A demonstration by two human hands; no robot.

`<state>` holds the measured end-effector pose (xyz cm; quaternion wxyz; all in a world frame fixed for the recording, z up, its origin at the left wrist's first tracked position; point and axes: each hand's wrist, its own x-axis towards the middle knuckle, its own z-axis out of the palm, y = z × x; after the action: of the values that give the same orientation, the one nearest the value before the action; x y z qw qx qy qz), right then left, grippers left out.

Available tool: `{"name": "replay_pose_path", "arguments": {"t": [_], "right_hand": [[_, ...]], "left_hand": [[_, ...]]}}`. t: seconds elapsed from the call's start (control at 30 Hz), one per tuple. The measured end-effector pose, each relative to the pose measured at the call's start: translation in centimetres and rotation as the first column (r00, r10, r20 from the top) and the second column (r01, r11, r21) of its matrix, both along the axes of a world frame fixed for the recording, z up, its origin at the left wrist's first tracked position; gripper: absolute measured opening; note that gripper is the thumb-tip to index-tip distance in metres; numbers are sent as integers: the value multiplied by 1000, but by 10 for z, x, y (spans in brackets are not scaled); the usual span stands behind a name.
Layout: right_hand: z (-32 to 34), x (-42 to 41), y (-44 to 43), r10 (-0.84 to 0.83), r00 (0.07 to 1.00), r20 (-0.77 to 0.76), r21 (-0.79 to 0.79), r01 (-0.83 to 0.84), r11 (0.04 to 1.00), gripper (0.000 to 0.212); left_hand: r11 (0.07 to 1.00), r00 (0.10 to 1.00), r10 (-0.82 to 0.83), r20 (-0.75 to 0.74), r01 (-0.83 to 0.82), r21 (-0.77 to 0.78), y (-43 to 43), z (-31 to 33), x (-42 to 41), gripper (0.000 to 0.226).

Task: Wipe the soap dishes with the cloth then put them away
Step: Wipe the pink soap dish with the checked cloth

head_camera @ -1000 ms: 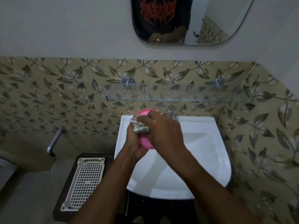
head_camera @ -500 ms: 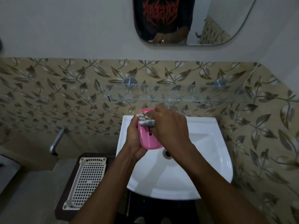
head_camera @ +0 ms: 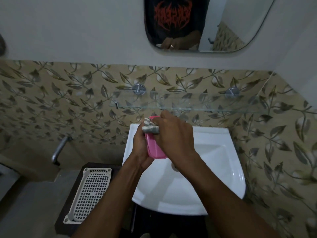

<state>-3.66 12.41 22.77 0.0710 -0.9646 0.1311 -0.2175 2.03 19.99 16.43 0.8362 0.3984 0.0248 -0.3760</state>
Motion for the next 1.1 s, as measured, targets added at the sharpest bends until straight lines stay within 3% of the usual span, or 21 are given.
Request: {"name": "replay_pose_path", "arguments": {"t": [0.1,0.17,0.3,0.4,0.57,0.67,0.83,0.97,1.1], "right_hand": [[-1,1,1,2,1000,28,38,-3,999,20],[-6,-5,6,68,997,-31,64,-66,996,29],[-22,-36,19,165,983,-78,68,-160,985,32],[-26,-49,18,142,985,-99,101,-132,986,32],[-15,-45,-2,-80,995,-55,202,89,975,18],[-18,-47,6,-57,998,7,208,54,977,20],[-19,-52,24,123,992,-1,259,-118,959,34],[-10,-47,-4,-22,1000,11,328,18,944,17],[-7,-46,5,-115,993,26,310,102,945,21]], "left_hand": [[1000,1000,15,15,-15,19,-1,-4,-3,58],[999,999,35,-39,-35,5,3,-6,2,62],[1000,998,-12,-69,10,-28,14,0,15,89],[998,1000,-2,-25,0,-64,14,3,18,86],[995,999,-34,-2,33,-89,12,5,15,77],[991,1000,19,-19,-21,-129,10,4,12,88],[987,996,85,-3,-84,-133,9,8,10,83],[987,998,60,19,-57,-148,9,12,9,89],[983,995,96,11,-93,-160,4,12,7,86]]}}
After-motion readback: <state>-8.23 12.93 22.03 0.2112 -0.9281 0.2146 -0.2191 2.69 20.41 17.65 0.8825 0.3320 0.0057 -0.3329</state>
